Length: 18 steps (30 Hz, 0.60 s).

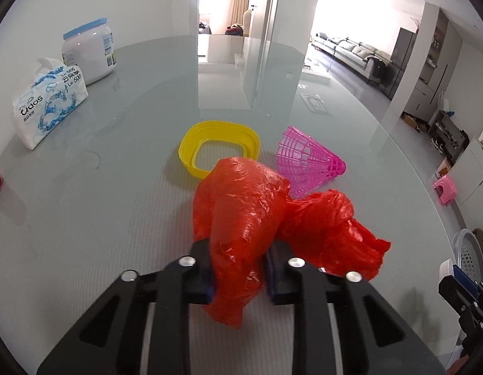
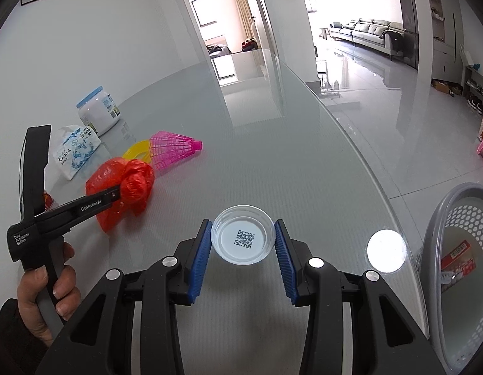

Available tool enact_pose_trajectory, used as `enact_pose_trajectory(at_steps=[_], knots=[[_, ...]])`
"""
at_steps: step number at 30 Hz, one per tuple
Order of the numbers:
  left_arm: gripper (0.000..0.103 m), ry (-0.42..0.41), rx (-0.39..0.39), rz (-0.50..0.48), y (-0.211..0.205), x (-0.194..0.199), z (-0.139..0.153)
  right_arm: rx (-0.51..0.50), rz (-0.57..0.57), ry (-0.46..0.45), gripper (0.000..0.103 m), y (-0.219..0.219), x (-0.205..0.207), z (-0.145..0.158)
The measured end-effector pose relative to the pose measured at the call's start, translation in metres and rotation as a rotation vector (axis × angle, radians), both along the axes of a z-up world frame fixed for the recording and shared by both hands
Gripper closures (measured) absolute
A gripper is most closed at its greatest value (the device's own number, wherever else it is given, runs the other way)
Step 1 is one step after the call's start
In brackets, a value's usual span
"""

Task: Collect trash
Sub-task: 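Carry the cap and red bag over the grey basket and open both tools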

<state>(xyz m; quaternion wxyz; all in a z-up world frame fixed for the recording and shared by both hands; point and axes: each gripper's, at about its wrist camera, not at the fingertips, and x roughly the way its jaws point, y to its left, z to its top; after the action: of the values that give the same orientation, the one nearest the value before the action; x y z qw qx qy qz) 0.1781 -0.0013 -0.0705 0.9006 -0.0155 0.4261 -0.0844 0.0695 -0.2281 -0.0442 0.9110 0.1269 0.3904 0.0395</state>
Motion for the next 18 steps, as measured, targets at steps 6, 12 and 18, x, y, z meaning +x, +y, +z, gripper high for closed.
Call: enact_pose_trajectory(at_steps=[6, 12, 18], knots=[[0.093, -0.021, -0.003, -0.016, 0.001, -0.020, 0.009, -0.002, 0.003, -0.025, 0.064, -0.003, -0.020, 0.009], [0.094, -0.067, 0.011, -0.050, -0.011, -0.055, 0.027, 0.004, -0.019, -0.044, 0.064, -0.014, -0.048, 0.017], [0.094, -0.141, 0.011, -0.139, -0.047, -0.094, 0.053, 0.000, -0.074, -0.076, 0.064, -0.038, -0.085, 0.025]])
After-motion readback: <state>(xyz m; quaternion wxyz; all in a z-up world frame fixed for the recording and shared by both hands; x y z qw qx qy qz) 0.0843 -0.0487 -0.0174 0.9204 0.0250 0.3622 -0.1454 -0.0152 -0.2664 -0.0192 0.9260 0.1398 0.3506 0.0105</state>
